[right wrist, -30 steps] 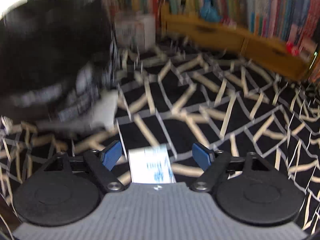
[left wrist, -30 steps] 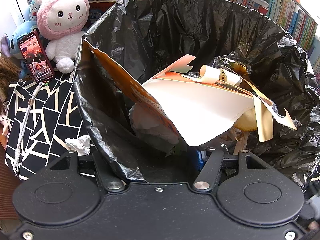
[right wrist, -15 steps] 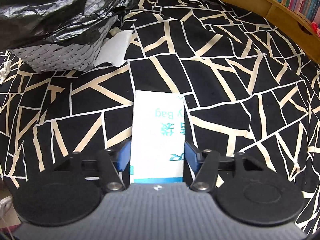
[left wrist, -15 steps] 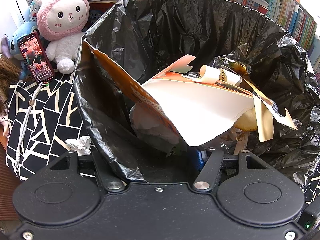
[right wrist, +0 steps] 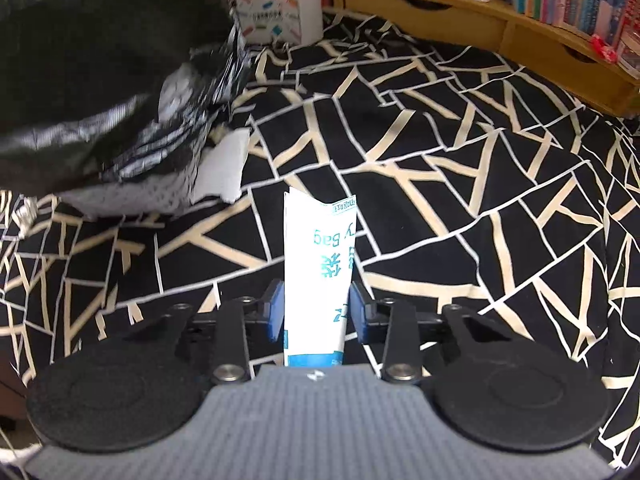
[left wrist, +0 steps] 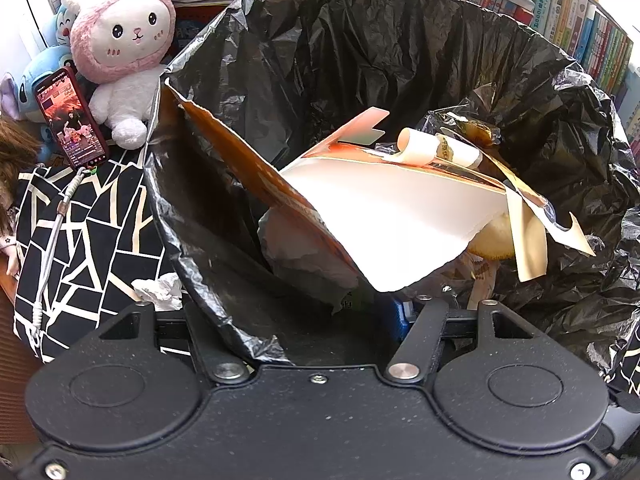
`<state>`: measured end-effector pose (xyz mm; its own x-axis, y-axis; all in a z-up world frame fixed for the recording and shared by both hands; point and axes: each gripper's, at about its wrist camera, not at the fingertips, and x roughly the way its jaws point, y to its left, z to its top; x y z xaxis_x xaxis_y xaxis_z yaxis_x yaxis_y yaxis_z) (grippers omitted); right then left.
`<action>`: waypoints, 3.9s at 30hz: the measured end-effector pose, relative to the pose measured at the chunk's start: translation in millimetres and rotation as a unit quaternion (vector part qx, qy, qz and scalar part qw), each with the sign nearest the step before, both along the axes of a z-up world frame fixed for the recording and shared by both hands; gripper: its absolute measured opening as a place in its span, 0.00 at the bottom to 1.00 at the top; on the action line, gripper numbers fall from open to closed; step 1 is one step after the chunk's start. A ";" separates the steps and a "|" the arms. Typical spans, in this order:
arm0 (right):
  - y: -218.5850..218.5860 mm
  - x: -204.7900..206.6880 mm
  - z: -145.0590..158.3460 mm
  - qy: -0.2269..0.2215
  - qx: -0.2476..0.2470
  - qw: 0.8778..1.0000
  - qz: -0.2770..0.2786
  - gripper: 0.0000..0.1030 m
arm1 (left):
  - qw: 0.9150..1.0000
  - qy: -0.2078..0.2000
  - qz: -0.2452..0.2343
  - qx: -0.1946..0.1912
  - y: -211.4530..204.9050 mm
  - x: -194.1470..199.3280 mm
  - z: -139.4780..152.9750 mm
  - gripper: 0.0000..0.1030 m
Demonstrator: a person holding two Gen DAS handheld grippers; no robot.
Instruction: Collect trash
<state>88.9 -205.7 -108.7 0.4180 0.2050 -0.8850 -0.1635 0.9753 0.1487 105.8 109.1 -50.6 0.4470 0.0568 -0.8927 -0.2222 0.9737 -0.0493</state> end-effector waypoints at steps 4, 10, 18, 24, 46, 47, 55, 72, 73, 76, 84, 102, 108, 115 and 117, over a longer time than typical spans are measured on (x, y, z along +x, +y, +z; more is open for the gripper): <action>-10.6 1.8 7.4 -0.012 0.015 1.000 -0.019 0.34 | 1.000 0.002 -0.003 0.002 -0.5 0.2 -0.2 0.61; -28.2 5.0 21.0 -0.033 0.048 0.997 -0.053 0.33 | 1.000 0.005 -0.008 0.009 -2.1 0.8 0.0 0.61; -47.2 21.4 72.8 -0.100 0.106 0.987 -0.067 0.33 | 1.000 0.007 -0.011 0.016 -3.4 1.9 0.7 0.61; -47.4 37.2 127.4 -0.154 0.170 0.972 -0.048 0.33 | 1.000 0.007 -0.010 0.015 -3.4 2.0 0.9 0.61; 75.6 70.6 181.7 -0.159 0.264 0.945 0.107 0.70 | 1.000 -0.001 -0.009 0.003 2.2 -2.0 0.5 0.62; 74.1 70.1 179.4 -0.157 0.270 0.944 0.105 0.72 | 1.000 -0.001 -0.010 0.003 2.0 -2.1 0.4 0.62; 25.4 62.6 170.4 -0.177 0.265 0.946 0.056 0.78 | 1.000 0.003 -0.014 0.007 0.7 -0.1 0.3 0.62; -33.2 24.4 -5.6 -0.071 0.180 0.981 0.016 0.55 | 0.997 0.022 0.009 0.079 -10.8 5.7 2.5 0.63; -31.8 27.2 -13.0 -0.065 0.190 0.979 0.013 0.55 | 0.996 0.025 0.012 0.083 -11.2 6.4 2.5 0.63; -26.2 43.7 -32.5 -0.053 0.219 0.974 0.003 0.55 | 0.995 0.030 0.021 0.097 -11.2 8.0 2.6 0.63; 2.8 90.8 -62.4 -0.015 0.251 0.967 0.026 0.51 | 0.989 0.049 0.062 0.122 0.9 8.0 2.5 0.63; -1.8 89.8 -52.8 -0.007 0.250 0.968 0.018 0.07 | 0.985 0.058 0.123 0.110 30.7 3.0 2.7 0.65; 18.1 86.2 -49.7 -0.042 0.198 0.977 0.074 0.74 | 0.985 0.057 0.131 0.095 41.1 0.9 1.4 0.67; 63.8 75.0 -52.1 -0.099 0.073 0.974 0.190 0.79 | 0.986 0.058 0.131 0.090 44.5 1.4 1.0 0.67; 72.0 77.6 -54.2 -0.106 0.049 0.971 0.206 0.83 | 0.986 0.059 0.132 0.087 45.3 1.7 0.9 0.67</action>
<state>166.5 -133.8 -162.9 0.4529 0.4734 -0.7555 -0.5749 0.8028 0.1584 107.5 154.4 -49.8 0.2905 0.3143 -0.9038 -0.4633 0.8726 0.1546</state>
